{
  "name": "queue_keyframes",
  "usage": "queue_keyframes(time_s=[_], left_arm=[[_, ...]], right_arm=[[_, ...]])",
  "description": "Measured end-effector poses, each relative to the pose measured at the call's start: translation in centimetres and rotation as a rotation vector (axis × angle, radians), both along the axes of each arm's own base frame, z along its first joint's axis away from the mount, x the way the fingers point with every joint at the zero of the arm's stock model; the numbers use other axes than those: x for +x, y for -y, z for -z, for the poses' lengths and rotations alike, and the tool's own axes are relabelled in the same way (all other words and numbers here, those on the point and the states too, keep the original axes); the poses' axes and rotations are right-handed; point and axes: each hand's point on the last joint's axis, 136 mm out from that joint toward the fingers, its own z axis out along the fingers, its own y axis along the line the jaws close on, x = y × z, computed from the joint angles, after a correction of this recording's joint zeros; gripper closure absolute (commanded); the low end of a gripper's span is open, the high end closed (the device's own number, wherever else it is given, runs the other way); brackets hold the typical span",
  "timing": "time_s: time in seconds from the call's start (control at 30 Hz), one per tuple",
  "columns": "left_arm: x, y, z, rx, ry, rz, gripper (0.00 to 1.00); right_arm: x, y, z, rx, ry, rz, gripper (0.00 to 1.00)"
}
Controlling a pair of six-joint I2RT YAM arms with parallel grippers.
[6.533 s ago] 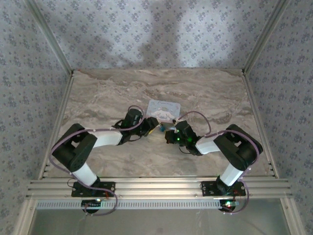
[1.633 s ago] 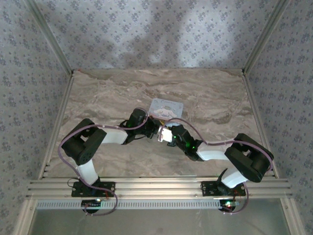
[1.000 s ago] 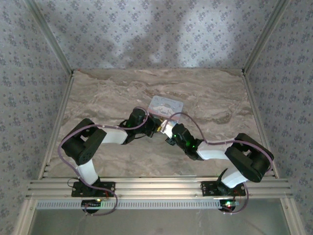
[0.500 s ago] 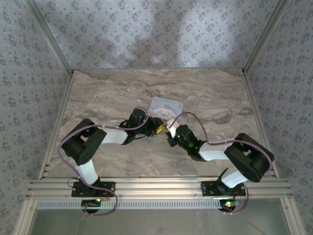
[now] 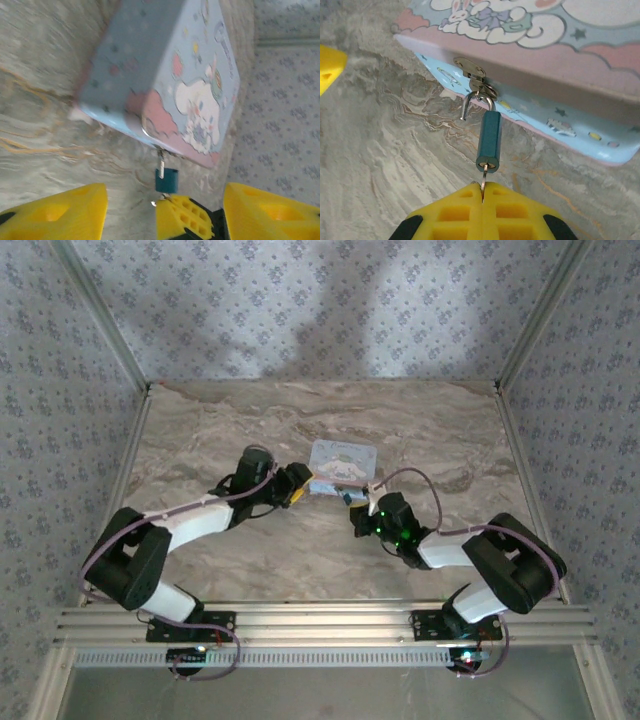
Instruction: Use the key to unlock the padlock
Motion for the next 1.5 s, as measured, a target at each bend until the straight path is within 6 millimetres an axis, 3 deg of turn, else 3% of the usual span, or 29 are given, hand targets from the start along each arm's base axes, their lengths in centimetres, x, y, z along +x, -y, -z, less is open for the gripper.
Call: queue_keyframes(time_s=[0.1,0.3,0.47,0.67,0.83,1.03,1.3,1.5], left_arm=[[1.1,-1.4,-0.3,0.064,0.023,-0.009,0.27],[3.3,-3.0,-1.5,0.136,0.078,-0.005,0.26],[5.5,-1.7,-2.0,0.166,0.107,0.063,0.25],[6.8,0.6,-1.5,0.202,0.122,0.164,0.24],[8.2,2.1,-0.4,0.227,0.115,0.224,0.24],[9.3,3.9,1.2,0.249,0.097,0.294,0.31],[8.1,4.7,3.6,0.272,0.049,0.348,0.39],[7.3,4.7,4.4,0.254,0.061,0.353,0.43]], right_arm=[[-0.2,0.4,0.3,0.067,-0.066,0.028,1.00],[-0.1,0.9,0.5,0.186,-0.184,0.082,1.00],[-0.2,1.0,1.7,0.238,-0.274,0.100,1.00],[-0.3,1.0,3.1,0.259,-0.353,0.108,0.97],[-0.1,1.2,3.1,0.262,-0.355,0.117,0.87],[0.1,2.2,2.6,0.256,-0.346,0.144,0.71],[0.4,4.1,0.1,0.227,-0.255,0.137,0.39],[1.1,4.2,-2.0,0.236,-0.184,0.074,0.30]])
